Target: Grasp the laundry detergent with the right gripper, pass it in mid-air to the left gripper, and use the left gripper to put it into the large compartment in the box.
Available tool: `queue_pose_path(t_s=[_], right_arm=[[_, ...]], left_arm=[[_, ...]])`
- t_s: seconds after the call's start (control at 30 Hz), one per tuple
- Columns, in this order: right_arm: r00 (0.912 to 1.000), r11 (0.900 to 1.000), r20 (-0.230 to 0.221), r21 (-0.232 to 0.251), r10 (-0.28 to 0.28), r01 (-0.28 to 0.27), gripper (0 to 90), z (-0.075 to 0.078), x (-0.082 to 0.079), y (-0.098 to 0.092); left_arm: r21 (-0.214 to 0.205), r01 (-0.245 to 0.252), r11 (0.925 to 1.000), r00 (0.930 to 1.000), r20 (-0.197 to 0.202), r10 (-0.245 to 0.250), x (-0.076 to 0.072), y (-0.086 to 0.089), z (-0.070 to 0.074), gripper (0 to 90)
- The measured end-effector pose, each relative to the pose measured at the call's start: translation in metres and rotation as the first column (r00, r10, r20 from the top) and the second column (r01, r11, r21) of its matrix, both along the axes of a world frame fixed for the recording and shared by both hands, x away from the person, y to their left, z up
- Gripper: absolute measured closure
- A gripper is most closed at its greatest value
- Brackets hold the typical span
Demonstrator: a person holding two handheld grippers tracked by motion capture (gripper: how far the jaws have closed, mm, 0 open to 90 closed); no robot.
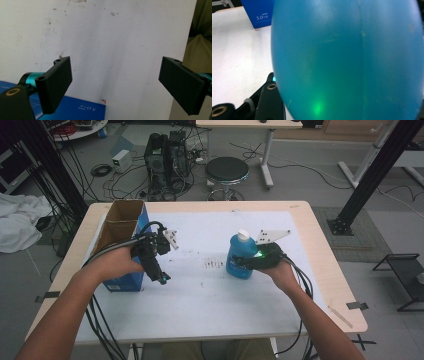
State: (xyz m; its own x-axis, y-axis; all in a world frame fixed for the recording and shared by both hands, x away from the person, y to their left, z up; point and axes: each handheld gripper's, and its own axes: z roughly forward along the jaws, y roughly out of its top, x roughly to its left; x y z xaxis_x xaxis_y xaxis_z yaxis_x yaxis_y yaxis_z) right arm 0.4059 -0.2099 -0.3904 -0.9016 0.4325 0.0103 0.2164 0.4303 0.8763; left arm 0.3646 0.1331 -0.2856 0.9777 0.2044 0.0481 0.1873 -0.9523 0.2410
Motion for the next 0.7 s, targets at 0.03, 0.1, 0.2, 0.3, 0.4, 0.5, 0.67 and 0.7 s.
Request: queue_pose_path(t_s=[0.03, 0.1, 0.2, 0.3, 0.4, 0.5, 0.67, 0.7], right_arm=[[1.0, 1.0, -0.003, -0.002, 0.002, -0.002, 42.9, 0.0, 0.0, 0.0], [1.0, 1.0, -0.007, -0.003, 0.004, -0.004, 42.9, 0.001, 0.0, -0.001], [0.9993, 0.9994, -0.013, 0.001, 0.034, -0.034, 42.9, 0.007, -0.004, -0.001], [0.9973, 0.9973, -0.009, -0.01, 0.073, -0.073, 42.9, 0.015, -0.007, -0.002], [0.993, 0.993, -0.023, -0.021, 0.116, -0.116, 42.9, 0.024, -0.013, -0.002], [0.987, 0.9867, -0.044, -0.045, 0.154, -0.156, 42.9, 0.034, -0.019, -0.002], [0.9712, 0.9698, -0.037, -0.057, 0.235, -0.237, 42.8, 0.047, -0.025, 0.0], [0.9712, 0.9698, -0.037, -0.057, 0.235, -0.237, 42.8, 0.047, -0.025, 0.0]], left_arm=[[-0.01, -0.002, 1.0, 1.0, 0.006, 0.002, 0.0, 0.0, 0.0, 11.6], [-0.016, -0.004, 0.9999, 1.0, 0.003, 0.004, -0.001, -0.001, 0.001, 11.6], [-0.021, 0.003, 0.9998, 1.0, 0.002, -0.003, -0.001, -0.003, 0.006, 11.6], [-0.015, 0.015, 0.9998, 0.9998, 0.013, -0.014, 0.0, -0.005, 0.011, 11.6], [-0.033, 0.01, 0.9994, 0.9998, 0.016, -0.009, -0.001, -0.01, 0.017, 11.6], [-0.05, 0.019, 0.9986, 0.9997, 0.015, -0.018, -0.002, -0.015, 0.023, 11.6], [-0.04, 0.068, 0.9969, 0.9976, 0.016, -0.067, -0.004, -0.036, 0.04, 11.6], [-0.04, 0.068, 0.9969, 0.9976, 0.016, -0.067, -0.004, -0.036, 0.04, 11.6]])
